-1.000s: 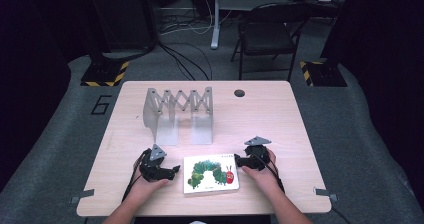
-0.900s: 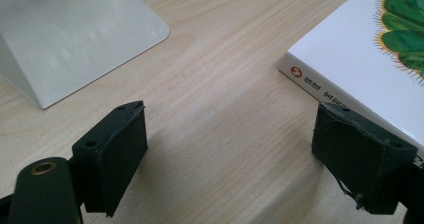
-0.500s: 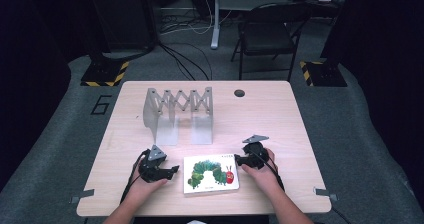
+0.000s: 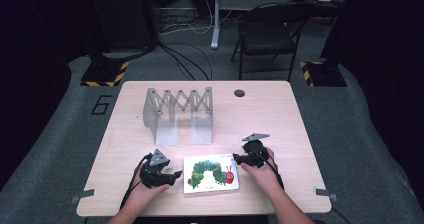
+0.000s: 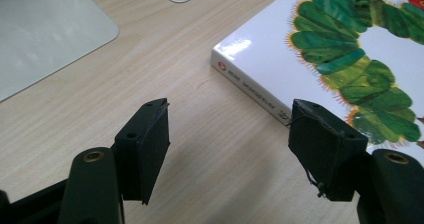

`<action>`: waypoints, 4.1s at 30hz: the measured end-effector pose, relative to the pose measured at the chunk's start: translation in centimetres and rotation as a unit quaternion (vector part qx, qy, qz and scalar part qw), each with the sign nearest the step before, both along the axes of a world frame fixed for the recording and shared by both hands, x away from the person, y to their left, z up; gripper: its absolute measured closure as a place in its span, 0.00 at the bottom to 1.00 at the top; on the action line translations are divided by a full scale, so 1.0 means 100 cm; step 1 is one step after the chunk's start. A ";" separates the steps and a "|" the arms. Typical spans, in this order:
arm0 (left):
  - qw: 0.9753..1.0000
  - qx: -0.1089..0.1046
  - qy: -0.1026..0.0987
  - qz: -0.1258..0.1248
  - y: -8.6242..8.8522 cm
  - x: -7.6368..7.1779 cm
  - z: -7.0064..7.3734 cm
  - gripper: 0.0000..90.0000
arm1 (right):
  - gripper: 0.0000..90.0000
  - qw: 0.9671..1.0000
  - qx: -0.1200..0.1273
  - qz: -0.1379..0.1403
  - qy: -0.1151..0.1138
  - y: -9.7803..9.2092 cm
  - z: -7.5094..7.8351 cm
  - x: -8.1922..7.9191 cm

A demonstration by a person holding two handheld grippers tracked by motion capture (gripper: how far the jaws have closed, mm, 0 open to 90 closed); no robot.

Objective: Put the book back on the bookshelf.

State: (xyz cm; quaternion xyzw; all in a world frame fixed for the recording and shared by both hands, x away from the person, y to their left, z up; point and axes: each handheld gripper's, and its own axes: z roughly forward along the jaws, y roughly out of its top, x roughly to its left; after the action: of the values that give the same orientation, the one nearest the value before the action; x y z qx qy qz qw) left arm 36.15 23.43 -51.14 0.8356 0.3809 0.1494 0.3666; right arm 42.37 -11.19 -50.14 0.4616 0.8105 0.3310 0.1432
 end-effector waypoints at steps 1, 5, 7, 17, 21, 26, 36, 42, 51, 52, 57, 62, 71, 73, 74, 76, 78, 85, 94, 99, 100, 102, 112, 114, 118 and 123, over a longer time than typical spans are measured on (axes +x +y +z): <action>1.000 -0.005 -0.002 -0.001 -0.001 -0.001 -0.001 0.36 | 0.47 1.000 -0.002 -0.002 0.003 0.001 0.001 0.000; 1.000 0.000 0.005 -0.009 -0.004 -0.004 -0.001 0.35 | 0.46 1.000 0.004 0.001 0.002 0.004 0.001 0.002; 1.000 -0.009 0.016 -0.013 -0.005 -0.006 0.000 0.33 | 0.46 1.000 0.012 -0.002 0.006 0.004 0.002 0.002; 0.999 -0.018 0.015 -0.042 -0.019 -0.026 0.003 0.23 | 0.45 0.999 0.029 0.015 0.011 0.009 0.003 0.007; 0.999 -0.001 0.015 -0.051 -0.026 -0.031 0.000 0.23 | 0.45 0.999 0.031 0.015 0.020 0.014 0.003 0.008; 0.998 -0.012 0.019 -0.055 -0.029 -0.035 -0.001 0.22 | 0.44 0.999 0.020 0.034 0.017 0.016 0.002 0.010; 0.997 -0.005 0.021 -0.068 -0.035 -0.039 -0.004 0.22 | 0.44 0.999 0.021 0.036 0.027 0.021 0.000 0.011; 0.997 0.004 0.023 -0.074 -0.039 -0.040 -0.007 0.22 | 0.43 0.998 0.025 0.039 0.034 0.023 -0.003 0.013; 0.996 0.012 0.020 -0.081 -0.041 -0.039 -0.009 0.23 | 0.43 0.997 0.038 0.043 0.051 0.025 -0.005 0.014; 0.996 0.010 0.022 -0.081 -0.042 -0.040 -0.009 0.24 | 0.43 0.997 0.038 0.046 0.049 0.025 -0.006 0.015; 0.996 0.013 0.026 -0.086 -0.042 -0.039 -0.009 0.24 | 0.43 0.996 0.042 0.051 0.052 0.025 -0.007 0.014; 0.996 0.013 0.021 -0.089 -0.043 -0.038 -0.010 0.24 | 0.43 0.996 0.049 0.050 0.060 0.024 -0.007 0.013; 0.995 0.012 0.015 -0.096 -0.044 -0.032 -0.011 0.24 | 0.44 0.996 0.049 0.049 0.061 0.022 -0.007 0.010; 0.995 0.014 0.021 -0.101 -0.044 -0.031 -0.010 0.24 | 0.44 0.996 0.049 0.046 0.059 0.021 -0.007 0.009; 0.995 0.012 0.021 -0.101 -0.044 -0.031 -0.010 0.23 | 0.44 0.996 0.047 0.045 0.059 0.020 -0.007 0.009; 0.994 0.013 0.019 -0.104 -0.045 -0.030 -0.010 0.23 | 0.44 0.996 0.046 0.045 0.058 0.019 -0.007 0.008; 0.995 0.014 0.013 -0.100 -0.046 -0.030 -0.011 0.23 | 0.44 0.996 0.047 0.039 0.062 0.019 -0.006 0.007; 0.994 0.013 0.015 -0.104 -0.048 -0.028 -0.011 0.22 | 0.44 0.997 0.047 0.032 0.061 0.017 -0.006 0.006; 0.994 0.017 0.014 -0.106 -0.049 -0.028 -0.011 0.21 | 0.41 0.997 0.044 0.030 0.058 0.013 -0.007 0.007; 0.994 0.028 0.006 -0.104 -0.051 -0.030 -0.012 0.21 | 0.41 0.997 0.046 0.032 0.060 0.015 -0.006 0.007; 0.995 0.027 0.000 -0.101 -0.051 -0.030 -0.013 0.21 | 0.41 0.997 0.047 0.031 0.062 0.014 -0.006 0.006; 0.995 0.029 0.001 -0.099 -0.051 -0.031 -0.012 0.21 | 0.41 0.997 0.046 0.029 0.059 0.012 -0.005 0.007; 0.995 0.026 0.002 -0.092 -0.053 -0.032 -0.013 0.20 | 0.41 0.996 0.052 0.023 0.065 0.010 -0.005 0.009; 0.996 0.025 -0.001 -0.087 -0.054 -0.033 -0.014 0.19 | 0.41 0.996 0.050 0.028 0.063 0.010 -0.006 0.009; 0.996 0.027 0.001 -0.088 -0.055 -0.033 -0.013 0.19 | 0.41 0.996 0.051 0.031 0.065 0.011 -0.006 0.009; 0.996 0.026 0.001 -0.081 -0.056 -0.034 -0.014 0.18 | 0.41 0.995 0.056 0.035 0.071 0.013 -0.007 0.009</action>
State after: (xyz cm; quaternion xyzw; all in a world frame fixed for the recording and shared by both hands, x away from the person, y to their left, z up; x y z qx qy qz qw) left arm 32.73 17.81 -52.50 0.8733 0.3080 0.1283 0.3550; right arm 43.31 -9.92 -50.83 0.4629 0.8143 0.3470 0.0477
